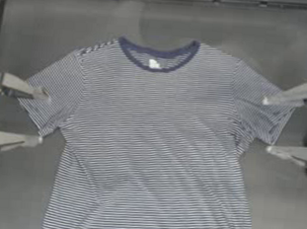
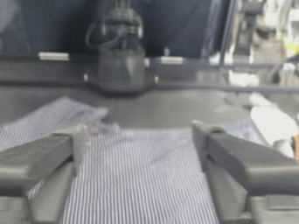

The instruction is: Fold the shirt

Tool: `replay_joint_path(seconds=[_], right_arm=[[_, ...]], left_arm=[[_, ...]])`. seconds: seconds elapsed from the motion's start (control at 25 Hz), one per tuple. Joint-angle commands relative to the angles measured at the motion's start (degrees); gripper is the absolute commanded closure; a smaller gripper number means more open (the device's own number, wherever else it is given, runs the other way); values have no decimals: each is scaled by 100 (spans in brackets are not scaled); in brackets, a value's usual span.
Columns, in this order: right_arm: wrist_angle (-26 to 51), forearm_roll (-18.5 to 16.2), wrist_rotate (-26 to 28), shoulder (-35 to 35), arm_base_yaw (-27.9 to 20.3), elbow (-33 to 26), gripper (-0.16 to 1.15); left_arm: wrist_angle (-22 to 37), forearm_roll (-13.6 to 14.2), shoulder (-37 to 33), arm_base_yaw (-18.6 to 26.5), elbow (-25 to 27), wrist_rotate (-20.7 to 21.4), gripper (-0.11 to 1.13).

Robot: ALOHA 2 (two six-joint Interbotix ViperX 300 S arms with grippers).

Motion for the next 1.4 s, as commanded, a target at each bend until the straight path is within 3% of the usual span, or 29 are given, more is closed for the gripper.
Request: replay_joint_path(seconds=[0.04, 0.2, 0.4, 0.64, 0.8, 0.96, 1.16, 1.28, 1.4], right_arm=[[1002, 132, 9, 26, 9, -475, 0], [2338, 158, 9, 26, 9, -1081, 0], [3876, 334, 26, 79, 9, -1670, 0], [5054, 747, 158, 475, 79, -2057, 0], [5625, 686, 466, 905, 378, -2391, 0], [6135, 70, 1257, 1397, 993, -2689, 0], [6697, -1143, 2874, 2021, 2013, -3041, 0], [6838, -1617, 3735, 2355, 2628, -3226, 0], [6882, -1679, 4315, 2602, 2944, -3366, 0]], left_arm=[[677, -149, 35, -62, -404, 0, 3], [1740, -316, 44, -62, -826, -9, 0], [2514, -387, 352, -62, -1204, -167, 1], [3744, -237, 1178, -281, -1793, -721, 1], [3920, 79, 1433, -694, -1951, -1345, 2], [4219, 738, 1670, -1213, -2021, -2268, 8], [4623, 1626, 2039, -2057, -2329, -3560, 14], [4764, 1925, 2294, -2435, -2435, -4148, 14], [4799, 2030, 2522, -2698, -2531, -4500, 15]])
